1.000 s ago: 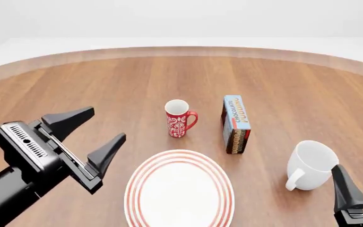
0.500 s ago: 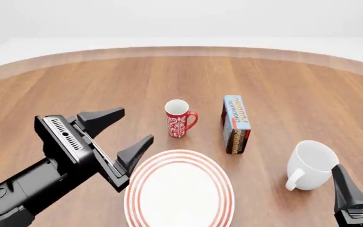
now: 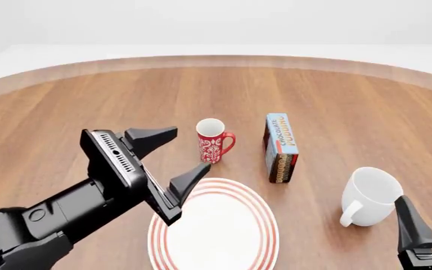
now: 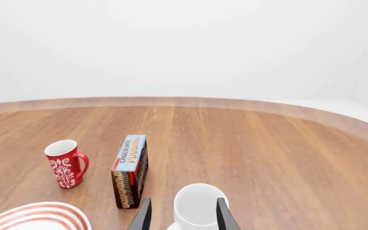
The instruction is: Pick up the white mug and put it on the plate, and put the chocolate pudding to the right of the plate.
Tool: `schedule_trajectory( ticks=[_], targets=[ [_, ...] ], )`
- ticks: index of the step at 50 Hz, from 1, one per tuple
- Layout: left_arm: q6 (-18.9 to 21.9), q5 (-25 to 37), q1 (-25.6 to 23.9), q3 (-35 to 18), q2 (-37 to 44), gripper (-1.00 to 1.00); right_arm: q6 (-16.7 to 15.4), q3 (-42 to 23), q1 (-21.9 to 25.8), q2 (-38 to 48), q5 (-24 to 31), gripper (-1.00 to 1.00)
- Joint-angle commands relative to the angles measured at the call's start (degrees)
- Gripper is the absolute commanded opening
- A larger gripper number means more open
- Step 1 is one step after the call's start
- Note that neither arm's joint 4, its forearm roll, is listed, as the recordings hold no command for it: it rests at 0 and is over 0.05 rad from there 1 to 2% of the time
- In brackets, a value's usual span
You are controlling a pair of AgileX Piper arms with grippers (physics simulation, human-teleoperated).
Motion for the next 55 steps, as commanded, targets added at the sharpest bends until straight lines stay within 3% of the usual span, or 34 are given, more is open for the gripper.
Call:
schedule_trajectory(
  ticks=[1,55],
  targets=[
    [-0.2,-0.3,-2.1,-2.8,4.0,1.0,0.0,0.0,0.0,0.0,0.0,1.0],
    [-2.5,-2.1,-10.1,-13.6,21.9,1.0,-0.2,0.0,0.2,0.0,-0.2,1.0]
  ],
)
